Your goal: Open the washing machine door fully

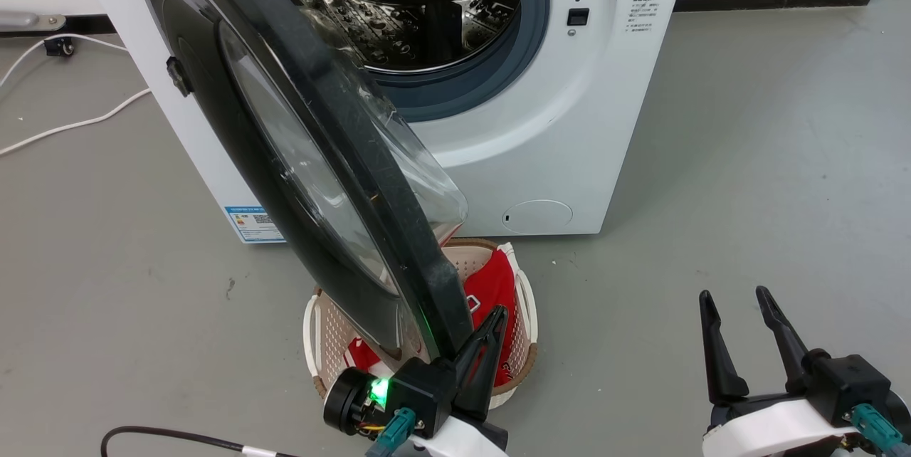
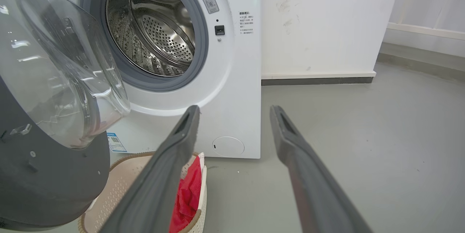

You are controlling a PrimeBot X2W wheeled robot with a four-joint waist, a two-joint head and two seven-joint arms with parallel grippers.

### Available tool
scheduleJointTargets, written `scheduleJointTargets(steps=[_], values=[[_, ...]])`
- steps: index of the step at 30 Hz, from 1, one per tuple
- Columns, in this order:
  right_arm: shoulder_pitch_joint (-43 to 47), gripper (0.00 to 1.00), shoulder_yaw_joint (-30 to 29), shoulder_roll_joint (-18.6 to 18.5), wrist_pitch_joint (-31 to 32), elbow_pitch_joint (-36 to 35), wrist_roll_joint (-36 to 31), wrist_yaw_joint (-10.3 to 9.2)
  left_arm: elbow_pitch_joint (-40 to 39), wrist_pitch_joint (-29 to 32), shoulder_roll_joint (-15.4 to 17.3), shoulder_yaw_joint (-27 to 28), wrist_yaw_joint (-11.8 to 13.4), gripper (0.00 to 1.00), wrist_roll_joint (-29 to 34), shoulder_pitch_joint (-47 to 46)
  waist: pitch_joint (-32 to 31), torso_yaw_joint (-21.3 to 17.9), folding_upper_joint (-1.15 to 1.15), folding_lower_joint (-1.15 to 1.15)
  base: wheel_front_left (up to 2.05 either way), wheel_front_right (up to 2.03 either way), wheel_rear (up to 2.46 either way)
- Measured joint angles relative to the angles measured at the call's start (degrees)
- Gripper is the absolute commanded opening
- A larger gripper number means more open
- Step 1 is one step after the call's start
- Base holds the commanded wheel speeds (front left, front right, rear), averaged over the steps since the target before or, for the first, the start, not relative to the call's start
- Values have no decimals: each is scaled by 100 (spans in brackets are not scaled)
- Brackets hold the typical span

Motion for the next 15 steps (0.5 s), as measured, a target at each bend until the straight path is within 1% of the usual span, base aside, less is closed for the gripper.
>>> scheduleJointTargets(steps=[4, 9, 15], values=[[-1, 100, -7, 0, -14, 30, 35, 0, 103, -49, -8, -27, 169, 0, -99, -48, 15, -6, 0, 0, 0, 0, 0], [-3, 100, -15, 0, -15, 56, 38, 0, 197, -102, -23, -51, 314, 0, -180, -96, 9, 29, 0, 0, 0, 0, 0], [-2, 100, -66, 0, -10, 82, 21, 0, 135, -127, -24, -75, 422, 0, -186, -90, -53, 138, 0, 0, 0, 0, 0]])
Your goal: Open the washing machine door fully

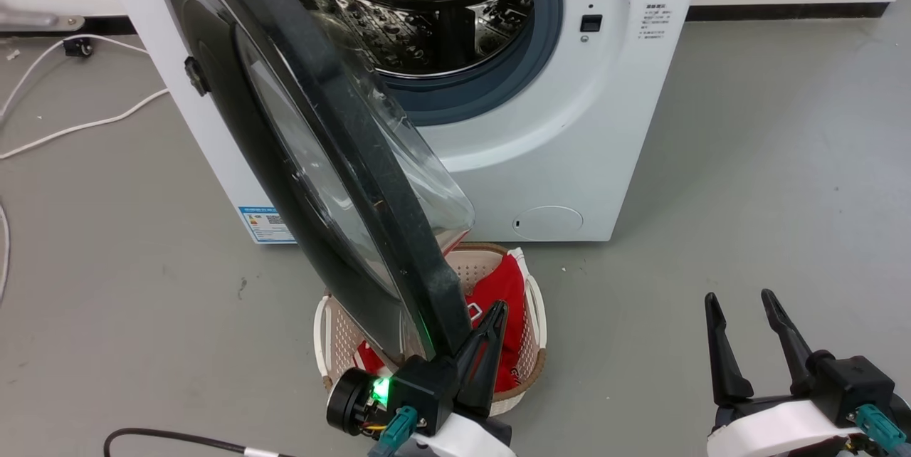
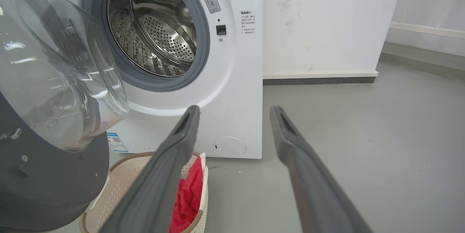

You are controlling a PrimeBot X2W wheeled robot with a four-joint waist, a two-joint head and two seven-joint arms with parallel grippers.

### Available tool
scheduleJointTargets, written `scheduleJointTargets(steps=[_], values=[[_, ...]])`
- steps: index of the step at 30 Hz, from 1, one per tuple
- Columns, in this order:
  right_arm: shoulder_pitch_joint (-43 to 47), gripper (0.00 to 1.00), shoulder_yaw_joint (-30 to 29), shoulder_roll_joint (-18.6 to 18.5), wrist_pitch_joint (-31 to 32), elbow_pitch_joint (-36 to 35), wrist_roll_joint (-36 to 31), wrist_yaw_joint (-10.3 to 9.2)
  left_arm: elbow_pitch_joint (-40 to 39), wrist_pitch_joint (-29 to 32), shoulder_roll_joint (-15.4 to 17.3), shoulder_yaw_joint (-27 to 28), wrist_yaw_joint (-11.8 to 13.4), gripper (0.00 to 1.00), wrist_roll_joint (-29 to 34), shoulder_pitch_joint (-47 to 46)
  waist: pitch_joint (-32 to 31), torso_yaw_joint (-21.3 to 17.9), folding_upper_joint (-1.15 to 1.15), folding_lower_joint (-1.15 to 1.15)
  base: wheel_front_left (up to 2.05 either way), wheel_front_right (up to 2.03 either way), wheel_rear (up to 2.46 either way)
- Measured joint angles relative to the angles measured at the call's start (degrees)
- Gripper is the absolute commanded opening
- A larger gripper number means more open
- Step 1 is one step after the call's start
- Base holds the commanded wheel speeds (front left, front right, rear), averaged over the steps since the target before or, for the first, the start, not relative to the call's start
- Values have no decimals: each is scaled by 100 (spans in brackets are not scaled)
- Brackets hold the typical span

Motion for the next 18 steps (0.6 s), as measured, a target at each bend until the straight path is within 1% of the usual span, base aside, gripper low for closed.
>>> scheduleJointTargets(steps=[9, 18], values=[[71, 100, -23, 0, -5, 22, 19, -1, -522, 151, 205, 73, 307, 0, -13, 461, -138, 222, 0, 0, 0, 0, 0], [163, 100, -47, 1, -7, -35, -1, -1, -1106, 296, 470, 175, 584, 0, -35, 937, -221, 655, 0, 0, 0, 0, 0]])
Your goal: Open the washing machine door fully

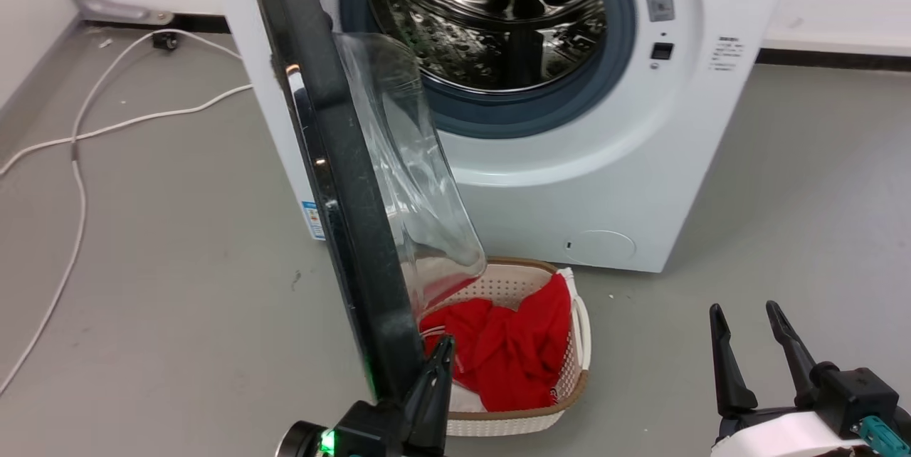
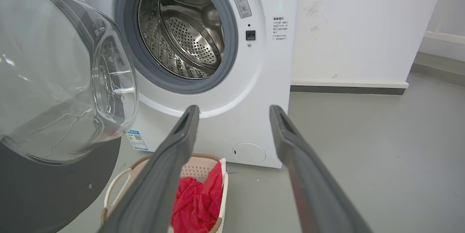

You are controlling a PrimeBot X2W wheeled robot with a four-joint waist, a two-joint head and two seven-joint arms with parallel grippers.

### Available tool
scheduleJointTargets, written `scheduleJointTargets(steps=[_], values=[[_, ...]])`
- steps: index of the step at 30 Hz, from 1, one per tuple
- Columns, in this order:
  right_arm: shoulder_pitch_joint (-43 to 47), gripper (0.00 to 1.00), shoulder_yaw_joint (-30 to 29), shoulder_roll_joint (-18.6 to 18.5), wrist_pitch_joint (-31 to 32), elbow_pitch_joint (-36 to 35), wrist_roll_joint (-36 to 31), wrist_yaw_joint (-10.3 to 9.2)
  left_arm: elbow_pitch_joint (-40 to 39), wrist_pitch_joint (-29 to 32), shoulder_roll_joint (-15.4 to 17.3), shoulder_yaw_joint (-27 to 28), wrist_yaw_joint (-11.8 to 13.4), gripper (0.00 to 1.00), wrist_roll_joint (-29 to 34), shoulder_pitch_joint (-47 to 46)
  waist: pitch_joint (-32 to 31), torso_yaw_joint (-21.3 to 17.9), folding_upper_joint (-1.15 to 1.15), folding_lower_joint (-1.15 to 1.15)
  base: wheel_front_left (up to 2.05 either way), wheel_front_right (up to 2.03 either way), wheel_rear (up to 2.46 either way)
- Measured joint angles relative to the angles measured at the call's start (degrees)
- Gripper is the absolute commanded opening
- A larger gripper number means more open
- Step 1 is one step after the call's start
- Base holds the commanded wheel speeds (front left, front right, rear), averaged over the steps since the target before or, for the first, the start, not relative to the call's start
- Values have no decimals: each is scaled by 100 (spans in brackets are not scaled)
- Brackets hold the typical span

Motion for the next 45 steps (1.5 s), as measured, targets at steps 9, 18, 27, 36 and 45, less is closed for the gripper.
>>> scheduleJointTargets(steps=[9, 18, 27, 36, 45], values=[[52, 100, -3, 1, 30, -162, -24, 1, -298, 43, 276, 342, 250, 0, -12, 154, -32, 584, 0, 0, 0, 0, 0], [55, 100, -29, 3, 88, -278, -25, 1, -381, -59, 590, 1001, 438, 0, -258, 216, 67, 1057, 0, 0, 0, 0, 0], [-60, 100, -15, 3, 183, -400, -111, 1, -12, -287, 910, 1872, 407, 0, -702, -36, 283, 1126, 0, 0, 0, 0, 0], [-199, 100, -92, 3, 278, -532, -205, 1, 668, -455, 1227, 2743, 35, 0, -1174, -517, 645, 908, 0, 0, 0, 0, 0], [-337, 100, -52, 3, 299, -524, -220, 0, 1345, -471, 1508, 3601, -189, 0, -1381, -828, 852, 697, 0, 1, 0, 0, 0]])
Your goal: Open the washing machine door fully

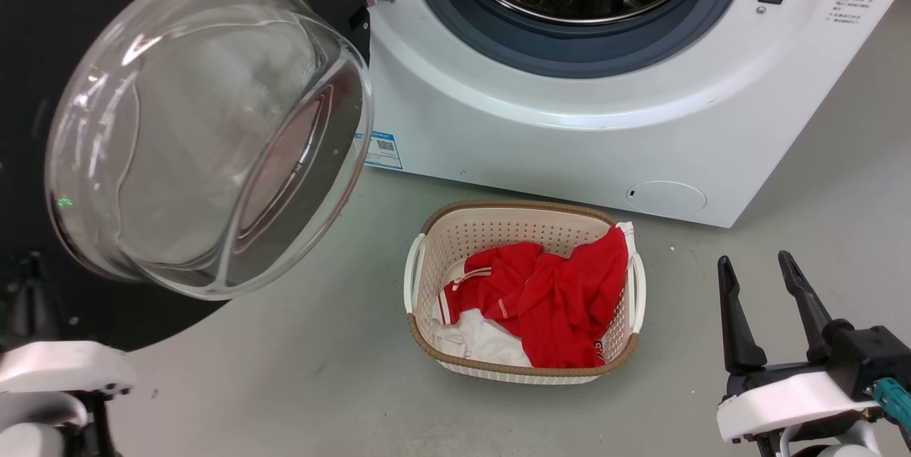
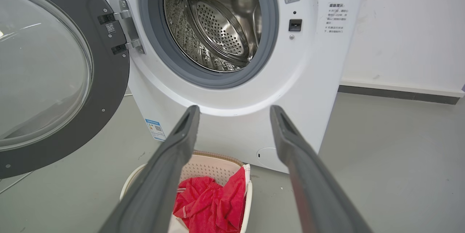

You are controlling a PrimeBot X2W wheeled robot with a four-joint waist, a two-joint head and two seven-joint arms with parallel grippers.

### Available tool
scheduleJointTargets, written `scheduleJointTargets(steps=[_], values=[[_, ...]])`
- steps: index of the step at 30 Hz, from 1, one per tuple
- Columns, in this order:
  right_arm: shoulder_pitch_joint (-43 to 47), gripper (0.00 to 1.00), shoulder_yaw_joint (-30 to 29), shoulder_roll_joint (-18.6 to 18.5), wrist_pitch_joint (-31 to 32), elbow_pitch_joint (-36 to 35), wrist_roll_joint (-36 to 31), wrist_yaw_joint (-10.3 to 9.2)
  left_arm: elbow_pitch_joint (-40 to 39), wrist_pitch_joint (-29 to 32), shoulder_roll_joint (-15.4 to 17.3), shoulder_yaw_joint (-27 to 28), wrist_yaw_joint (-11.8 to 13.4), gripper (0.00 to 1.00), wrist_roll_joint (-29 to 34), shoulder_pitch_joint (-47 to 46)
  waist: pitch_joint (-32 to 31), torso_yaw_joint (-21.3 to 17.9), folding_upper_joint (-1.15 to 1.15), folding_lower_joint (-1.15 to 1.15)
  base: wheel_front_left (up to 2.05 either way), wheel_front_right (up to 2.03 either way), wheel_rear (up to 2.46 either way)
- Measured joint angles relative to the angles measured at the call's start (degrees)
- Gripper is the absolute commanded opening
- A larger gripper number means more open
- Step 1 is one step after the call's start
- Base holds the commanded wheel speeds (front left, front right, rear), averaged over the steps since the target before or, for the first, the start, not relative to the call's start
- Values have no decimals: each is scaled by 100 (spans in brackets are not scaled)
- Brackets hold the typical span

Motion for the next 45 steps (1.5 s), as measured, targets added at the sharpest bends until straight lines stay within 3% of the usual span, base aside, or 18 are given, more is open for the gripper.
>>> scheduleJointTargets(steps=[9, 16, 22, 33, 45], values=[[-81, 100, -44, 0, -1, 18, -7, 1, 252, -8, 82, 613, -205, 0, 115, -115, 109, -18, 0, 0, 0, 0, 0], [-82, 100, -15, 0, -11, 122, 12, 1, 186, -8, -191, 840, -335, 0, 394, -28, -13, 15, 0, 0, 0, 0, 0], [-24, 100, 20, 0, -75, 269, 119, 1, -248, -15, -615, 922, -315, 0, 750, 466, -281, 15, 0, 0, 0, 0, 0], [158, 100, 66, 0, -125, 381, 240, 0, -646, -15, -1262, 166, -531, 0, 1272, 1312, -699, -110, 0, 0, 0, 0, 0], [192, 100, 59, 0, -147, 413, 240, 1, -143, -15, -1557, -740, -978, 0, 1681, 817, -813, -667, 0, 0, 0, 0, 0]])
